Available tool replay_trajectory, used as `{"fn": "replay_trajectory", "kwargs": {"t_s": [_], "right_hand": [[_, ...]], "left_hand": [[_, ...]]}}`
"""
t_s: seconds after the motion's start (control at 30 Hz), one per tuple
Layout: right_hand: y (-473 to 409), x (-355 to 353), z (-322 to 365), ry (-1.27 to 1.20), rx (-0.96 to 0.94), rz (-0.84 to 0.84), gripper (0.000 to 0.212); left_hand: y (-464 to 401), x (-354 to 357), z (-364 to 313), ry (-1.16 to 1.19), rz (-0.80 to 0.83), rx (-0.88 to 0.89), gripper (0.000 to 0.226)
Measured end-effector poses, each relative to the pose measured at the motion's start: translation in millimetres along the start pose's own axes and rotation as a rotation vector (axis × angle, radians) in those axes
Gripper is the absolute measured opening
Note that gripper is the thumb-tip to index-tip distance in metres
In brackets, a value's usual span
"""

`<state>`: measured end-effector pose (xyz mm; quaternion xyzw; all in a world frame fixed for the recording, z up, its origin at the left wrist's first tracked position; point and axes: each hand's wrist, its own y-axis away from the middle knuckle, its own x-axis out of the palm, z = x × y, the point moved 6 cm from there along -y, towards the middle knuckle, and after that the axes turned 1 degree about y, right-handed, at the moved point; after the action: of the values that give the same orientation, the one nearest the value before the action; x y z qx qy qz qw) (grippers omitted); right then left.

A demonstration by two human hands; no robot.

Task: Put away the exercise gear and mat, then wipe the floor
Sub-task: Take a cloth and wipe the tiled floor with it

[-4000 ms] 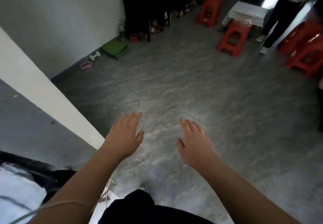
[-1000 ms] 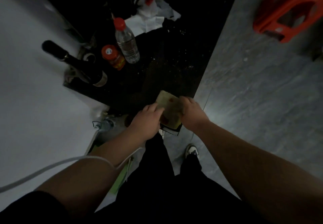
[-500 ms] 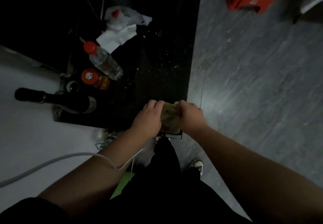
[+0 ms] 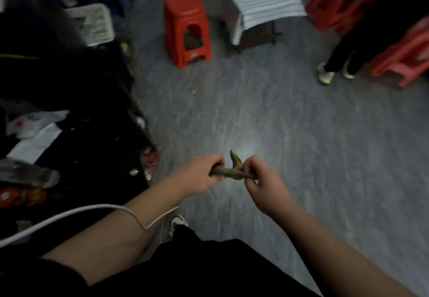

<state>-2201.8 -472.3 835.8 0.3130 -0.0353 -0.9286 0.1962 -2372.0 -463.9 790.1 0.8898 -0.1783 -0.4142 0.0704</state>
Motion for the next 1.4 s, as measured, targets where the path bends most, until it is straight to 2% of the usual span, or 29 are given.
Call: {"fn": "replay_trajectory", "kwargs": {"t_s": [0.17,0.27,0.33,0.4,0.5,0.63,0.7,0.77,0.83,0.93,1.07,1.23,1.4], "right_hand": [[115.7,-155.2,-83.6,-0.024,0.088,-0.254,0.040],[185.6,-238.4,-127.1,-0.023,0.189,-0.420,0.043],[228.4,-281.8,-155.0,-0.020,0.264,-0.541,0.045],[268.1,-314.3,-180.1,-0.054,0.333,-0.657,0.037],[319.1,-354.3,-214.3,-0.075,0.411,-0.812,0.030],[374.9,-402.7,-259.9,-0.077,0.506,-1.025,0.027],[395.6,-425.3,-284.5,-0.139,0.539,-1.122,0.025],[413.0,-447.3,-306.4,-0.196,0.561,-1.223,0.020],[427.4,-468.5,-324.3,-0.219,0.586,-1.315,0.021],[447.3,-498.7,-343.7,-0.269,0.632,-1.466,0.022],[475.6,-533.0,-364.1,-0.310,0.708,-1.634,0.020],[509.7,-561.2,-385.5,-0.240,0.833,-1.725,0.019],[570.5,-562.4,-416.0,-0.329,0.924,-1.870,0.020]], "left_hand": [[-49.4,92.9,-179.8,-0.003,0.136,0.332,0.020],[-73.4,148.8,-279.6,-0.061,0.196,0.484,0.011],[-85.0,181.8,-338.3,-0.085,0.240,0.563,0.008],[-92.0,212.3,-395.9,-0.117,0.289,0.658,0.007],[-104.2,259.2,-465.3,-0.182,0.383,0.766,0.020],[-130.1,319.6,-532.0,-0.269,0.495,0.817,0.031],[-143.4,345.0,-566.7,-0.283,0.529,0.896,0.034],[-158.2,369.7,-599.0,-0.257,0.579,0.964,0.030],[-176.2,394.9,-626.3,-0.220,0.657,0.951,0.027],[-202.0,430.6,-669.7,-0.182,0.759,0.971,0.035],[-233.0,470.4,-728.1,-0.242,0.871,1.061,0.025],[-249.3,519.0,-808.8,-0.502,0.733,1.384,0.032],[-241.3,571.9,-860.5,-0.487,0.760,1.455,0.016]]}}
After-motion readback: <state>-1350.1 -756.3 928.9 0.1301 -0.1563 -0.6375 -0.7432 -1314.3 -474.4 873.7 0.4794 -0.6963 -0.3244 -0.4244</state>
